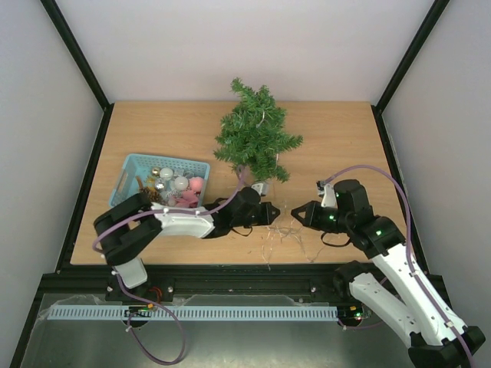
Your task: Decorate the small christmas tree
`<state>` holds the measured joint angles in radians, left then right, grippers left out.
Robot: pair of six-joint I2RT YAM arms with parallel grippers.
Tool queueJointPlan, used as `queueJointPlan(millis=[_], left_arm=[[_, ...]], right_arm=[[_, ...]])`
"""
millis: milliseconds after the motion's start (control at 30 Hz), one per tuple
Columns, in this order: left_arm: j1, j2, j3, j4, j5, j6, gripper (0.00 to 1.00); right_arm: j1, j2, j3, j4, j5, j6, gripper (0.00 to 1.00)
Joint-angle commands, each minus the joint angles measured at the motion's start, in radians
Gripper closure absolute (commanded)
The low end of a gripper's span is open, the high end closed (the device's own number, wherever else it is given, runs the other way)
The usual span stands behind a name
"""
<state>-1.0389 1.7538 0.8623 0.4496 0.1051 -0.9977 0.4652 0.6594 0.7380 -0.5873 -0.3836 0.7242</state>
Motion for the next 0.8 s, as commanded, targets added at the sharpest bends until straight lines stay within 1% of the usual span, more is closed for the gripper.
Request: queueJointPlan(millis=[0, 100, 300, 500, 533, 600, 633, 700, 733, 767], left_arm=[[0.009, -0.172, -0.064, -0.131, -0.087, 0.019, 0.98], [0.012, -0.285, -0.106, -0.217, -0.127, 0.031, 0.97], [0.027, -0.489, -0.122, -0.419, -0.207, 0.071, 0.98], [0.086, -0.692, -0.123, -0.621, -0.241, 0.095, 0.98], [0.104, -0.735, -0.124, -0.643, -0.229, 0.089, 0.98], [0.150, -0.793, -0.131, -0.673, -0.188, 0.090, 0.98], [0.178, -0.816, -0.127, -0.694, -0.171, 0.097, 0.98], [0.223, -0.847, -0.107, -0.746, -0.153, 0.126, 0.98], [0.245, -0.859, -0.097, -0.767, -0.146, 0.147, 0.98], [0.266, -0.869, -0.086, -0.782, -0.139, 0.158, 0.98]], right_arm=[[0.004, 0.009, 0.026, -0.038, 0.021, -0.011, 0.99], [0.004, 0.021, 0.024, -0.034, 0.034, -0.012, 0.99], [0.004, 0.070, 0.034, -0.012, 0.055, -0.024, 0.99], [0.004, 0.150, 0.054, 0.039, 0.068, -0.044, 0.98], [0.004, 0.166, 0.054, 0.057, 0.059, -0.043, 0.92], [0.004, 0.192, 0.049, 0.098, 0.035, -0.047, 0.66], [0.004, 0.204, 0.049, 0.112, 0.031, -0.052, 0.59], [0.005, 0.225, 0.047, 0.135, 0.044, -0.067, 0.47], [0.004, 0.236, 0.042, 0.142, 0.048, -0.071, 0.45], [0.004, 0.246, 0.031, 0.156, 0.044, -0.072, 0.45]])
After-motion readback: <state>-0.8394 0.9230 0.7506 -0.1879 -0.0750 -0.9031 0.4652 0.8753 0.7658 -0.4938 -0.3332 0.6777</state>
